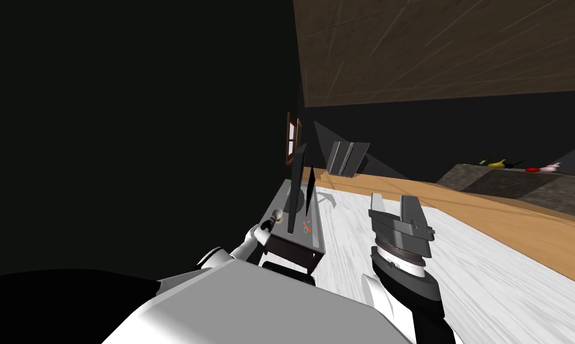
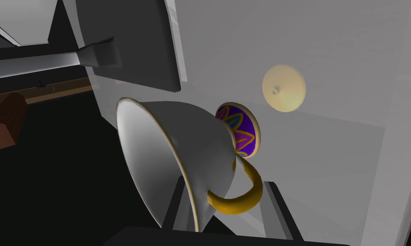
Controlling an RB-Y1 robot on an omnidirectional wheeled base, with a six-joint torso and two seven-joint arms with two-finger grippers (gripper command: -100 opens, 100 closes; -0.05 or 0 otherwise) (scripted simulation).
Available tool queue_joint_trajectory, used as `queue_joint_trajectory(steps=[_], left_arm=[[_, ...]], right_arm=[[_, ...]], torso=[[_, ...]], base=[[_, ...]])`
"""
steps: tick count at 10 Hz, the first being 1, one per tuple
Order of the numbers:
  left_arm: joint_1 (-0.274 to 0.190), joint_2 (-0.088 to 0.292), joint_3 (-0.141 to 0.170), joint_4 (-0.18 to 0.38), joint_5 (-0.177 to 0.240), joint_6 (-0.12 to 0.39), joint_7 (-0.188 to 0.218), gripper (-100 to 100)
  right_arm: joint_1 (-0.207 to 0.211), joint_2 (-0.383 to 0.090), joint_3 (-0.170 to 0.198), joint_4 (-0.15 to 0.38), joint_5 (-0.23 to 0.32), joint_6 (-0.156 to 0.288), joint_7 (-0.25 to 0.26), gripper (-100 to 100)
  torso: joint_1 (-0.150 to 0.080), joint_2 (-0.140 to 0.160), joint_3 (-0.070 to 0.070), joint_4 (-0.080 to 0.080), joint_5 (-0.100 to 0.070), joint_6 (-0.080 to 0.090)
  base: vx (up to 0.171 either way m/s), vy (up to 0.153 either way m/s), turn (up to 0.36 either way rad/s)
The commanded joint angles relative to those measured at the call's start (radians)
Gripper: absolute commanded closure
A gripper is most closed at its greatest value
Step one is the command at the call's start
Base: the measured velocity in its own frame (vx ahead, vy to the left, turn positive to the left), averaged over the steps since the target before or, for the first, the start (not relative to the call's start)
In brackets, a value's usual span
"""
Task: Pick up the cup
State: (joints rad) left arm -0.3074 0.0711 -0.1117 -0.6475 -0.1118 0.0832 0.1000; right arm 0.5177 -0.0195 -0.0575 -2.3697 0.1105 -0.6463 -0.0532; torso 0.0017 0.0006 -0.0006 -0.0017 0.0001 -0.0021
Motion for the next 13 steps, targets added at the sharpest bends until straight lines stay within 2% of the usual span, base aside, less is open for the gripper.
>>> queue_joint_trajectory(steps=[1,3,4,6,8,9,10,11,12,13], left_arm=[[0.005,0.000,-0.002,-0.030,0.003,0.005,-0.005,100],[0.075,-0.022,-0.008,-0.116,0.009,0.061,-0.049,100],[0.075,-0.022,-0.008,-0.152,0.009,0.061,-0.049,100],[0.146,-0.045,-0.013,-0.237,0.015,0.117,-0.093,100],[0.146,-0.045,-0.013,-0.274,0.015,0.117,-0.093,100],[0.146,-0.045,-0.013,-0.274,0.015,0.117,-0.093,100],[0.181,-0.056,-0.016,-0.307,0.019,0.145,-0.115,100],[0.181,-0.056,-0.016,-0.336,0.019,0.145,-0.115,100],[0.178,-0.050,-0.020,-0.320,0.023,0.142,-0.111,100],[0.178,-0.050,-0.020,-0.323,0.023,0.144,-0.112,0]], right_arm=[[0.000,0.000,0.000,0.000,0.000,0.000,0.000,0],[0.000,0.000,0.000,0.000,0.000,0.000,0.000,0],[0.000,0.000,0.000,0.000,0.000,0.000,0.000,0],[0.000,0.000,0.000,0.000,0.000,0.000,0.000,0],[0.000,0.000,0.000,0.000,0.000,0.000,0.000,0],[0.000,0.000,0.000,0.000,0.000,0.000,0.000,0],[0.000,0.000,0.000,0.000,0.000,0.000,0.000,0],[0.000,0.000,0.000,0.000,0.000,0.000,0.000,0],[0.000,0.000,0.000,0.000,0.000,0.000,0.000,0],[0.000,0.000,0.000,0.000,0.000,0.000,0.000,0]], torso=[[0.000,0.000,0.000,0.000,0.000,0.000],[-0.001,0.002,0.001,0.000,0.000,0.000],[0.000,0.001,0.000,0.000,0.000,-0.001],[0.000,0.001,0.001,0.001,0.000,0.000],[0.000,0.001,0.001,0.000,0.000,0.000],[-0.001,0.002,0.002,0.001,0.000,0.000],[-0.002,0.003,0.002,0.002,-0.001,0.000],[-0.001,0.003,0.002,0.001,0.000,0.000],[-0.001,0.003,0.002,0.002,-0.001,0.000],[-0.001,0.003,0.002,0.002,-0.001,0.000]], base=[[0.005,0.011,-0.012],[0.024,0.021,0.063],[0.021,0.020,0.036],[0.032,0.026,0.055],[0.012,0.011,0.015],[0.000,0.000,0.000],[0.013,0.006,0.037],[0.011,0.011,0.040],[0.005,0.006,0.005],[0.000,0.000,0.000]])
